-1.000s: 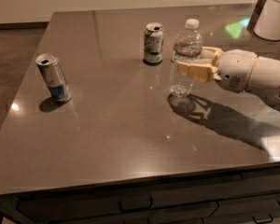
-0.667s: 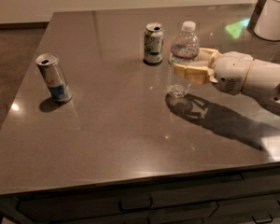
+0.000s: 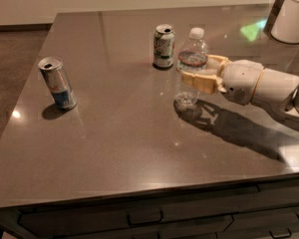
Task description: Place water bottle upright
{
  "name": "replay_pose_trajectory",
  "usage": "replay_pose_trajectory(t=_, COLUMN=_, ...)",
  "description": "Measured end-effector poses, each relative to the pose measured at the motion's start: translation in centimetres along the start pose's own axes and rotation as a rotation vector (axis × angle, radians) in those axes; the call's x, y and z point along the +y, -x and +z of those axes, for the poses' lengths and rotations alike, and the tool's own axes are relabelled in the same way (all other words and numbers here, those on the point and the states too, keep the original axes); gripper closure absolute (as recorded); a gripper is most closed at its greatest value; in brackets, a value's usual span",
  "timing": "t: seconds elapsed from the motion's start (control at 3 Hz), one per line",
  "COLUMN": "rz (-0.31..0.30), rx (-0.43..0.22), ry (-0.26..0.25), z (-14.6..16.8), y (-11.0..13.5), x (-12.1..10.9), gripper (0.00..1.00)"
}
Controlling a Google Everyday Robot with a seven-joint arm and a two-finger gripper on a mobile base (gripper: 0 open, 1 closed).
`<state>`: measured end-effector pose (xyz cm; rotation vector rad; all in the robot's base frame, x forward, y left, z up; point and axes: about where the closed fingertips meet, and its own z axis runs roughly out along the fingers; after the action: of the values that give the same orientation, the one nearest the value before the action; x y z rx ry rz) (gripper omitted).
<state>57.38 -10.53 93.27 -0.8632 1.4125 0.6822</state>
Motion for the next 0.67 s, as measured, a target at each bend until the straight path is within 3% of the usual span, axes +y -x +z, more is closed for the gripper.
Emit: replay_pose_trajectory(t=0.67, rz=0.018, rx=-0.021, ry=-0.026, z=0.33, y=-0.53, x=-0.01, gripper=0.35)
